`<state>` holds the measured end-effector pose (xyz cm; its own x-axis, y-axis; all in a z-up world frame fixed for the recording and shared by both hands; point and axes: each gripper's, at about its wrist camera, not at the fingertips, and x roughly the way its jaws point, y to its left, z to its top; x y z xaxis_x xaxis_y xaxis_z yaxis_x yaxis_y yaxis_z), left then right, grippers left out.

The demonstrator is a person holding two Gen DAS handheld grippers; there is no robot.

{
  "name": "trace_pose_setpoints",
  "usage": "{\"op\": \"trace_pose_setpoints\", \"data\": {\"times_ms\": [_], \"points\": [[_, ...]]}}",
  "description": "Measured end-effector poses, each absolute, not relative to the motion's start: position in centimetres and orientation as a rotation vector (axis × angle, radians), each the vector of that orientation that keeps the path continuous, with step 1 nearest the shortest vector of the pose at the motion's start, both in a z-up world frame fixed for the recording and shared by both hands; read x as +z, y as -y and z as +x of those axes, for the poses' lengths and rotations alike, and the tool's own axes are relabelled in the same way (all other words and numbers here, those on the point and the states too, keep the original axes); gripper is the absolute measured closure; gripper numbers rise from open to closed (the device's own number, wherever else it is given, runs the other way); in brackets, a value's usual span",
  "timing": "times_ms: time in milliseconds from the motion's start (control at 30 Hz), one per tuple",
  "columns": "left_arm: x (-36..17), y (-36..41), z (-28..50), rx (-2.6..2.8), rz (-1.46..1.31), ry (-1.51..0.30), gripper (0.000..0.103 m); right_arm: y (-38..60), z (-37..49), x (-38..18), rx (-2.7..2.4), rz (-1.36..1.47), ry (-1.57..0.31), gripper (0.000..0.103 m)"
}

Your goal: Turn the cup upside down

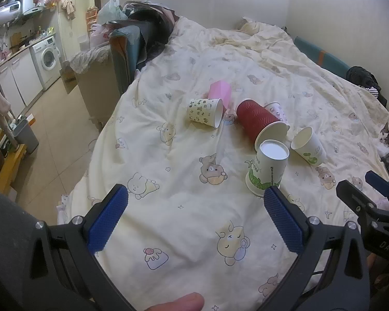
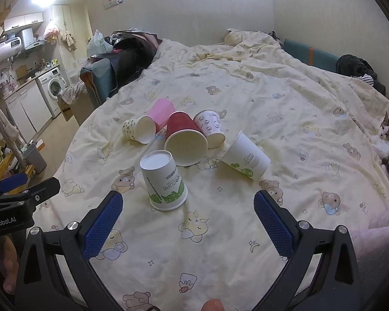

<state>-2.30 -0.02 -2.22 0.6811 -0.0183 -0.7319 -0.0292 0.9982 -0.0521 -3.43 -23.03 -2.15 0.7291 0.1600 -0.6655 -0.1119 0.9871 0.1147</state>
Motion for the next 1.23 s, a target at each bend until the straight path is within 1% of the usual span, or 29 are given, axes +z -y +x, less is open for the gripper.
{"op": "trace_pose_setpoints", "data": {"times_ms": [333,1233], "points": [[-2.2,0.05,-2.37,0.008,-0.066,-0.819,0.0,22.88,-3.66,-1.77,0.153,0.08,-0.717,0.0],[-2.25,0.17,-2.54,0.006,-0.064,-0.815,0.0,22.89,-3.54,-2.04,0.155,0.085,-0.73,0.0]]}}
